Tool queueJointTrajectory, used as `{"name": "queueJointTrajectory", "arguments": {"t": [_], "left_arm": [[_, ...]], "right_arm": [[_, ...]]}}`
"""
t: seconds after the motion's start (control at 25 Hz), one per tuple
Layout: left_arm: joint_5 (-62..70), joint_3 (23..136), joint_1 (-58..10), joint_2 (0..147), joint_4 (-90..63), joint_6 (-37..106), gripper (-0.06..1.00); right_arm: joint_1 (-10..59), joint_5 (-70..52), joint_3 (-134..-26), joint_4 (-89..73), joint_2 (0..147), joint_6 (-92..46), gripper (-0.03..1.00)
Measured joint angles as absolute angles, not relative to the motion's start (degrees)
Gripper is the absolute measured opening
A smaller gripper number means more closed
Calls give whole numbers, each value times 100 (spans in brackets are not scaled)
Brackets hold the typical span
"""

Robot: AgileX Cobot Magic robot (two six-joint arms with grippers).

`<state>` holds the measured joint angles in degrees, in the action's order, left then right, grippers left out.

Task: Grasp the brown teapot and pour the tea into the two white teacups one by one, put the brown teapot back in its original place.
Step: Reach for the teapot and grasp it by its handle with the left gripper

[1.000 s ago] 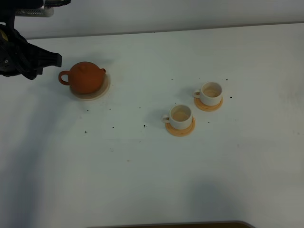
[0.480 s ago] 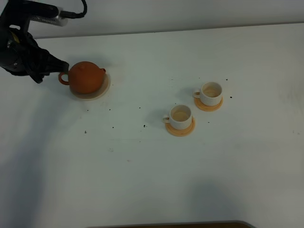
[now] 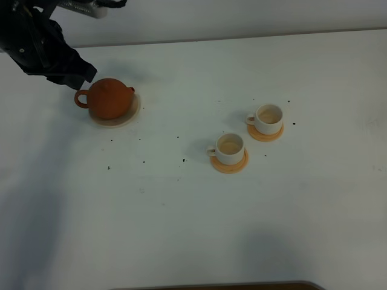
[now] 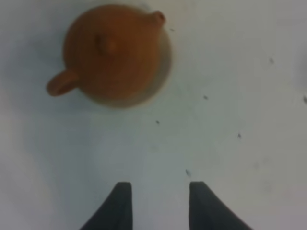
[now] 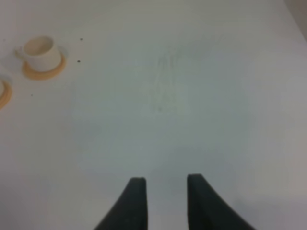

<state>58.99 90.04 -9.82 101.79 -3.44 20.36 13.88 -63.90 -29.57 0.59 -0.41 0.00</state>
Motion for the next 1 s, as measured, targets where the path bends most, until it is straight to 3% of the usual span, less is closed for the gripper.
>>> {"name": "queueJointTrajectory", "arguments": {"t": [0.16, 0.72, 1.0], "left_arm": [[6731, 9598, -982, 10503, -196, 2517, 32], [6526, 9912, -1054, 11079, -445, 5101, 32], [6420, 9912, -1077, 11128, 262, 6102, 27]], "right_arm": [[1388, -6390, -2957, 59, -41, 0, 24], [1388, -6390, -2957, 59, -41, 0, 24], [1388, -6390, -2957, 59, -41, 0, 24]]}}
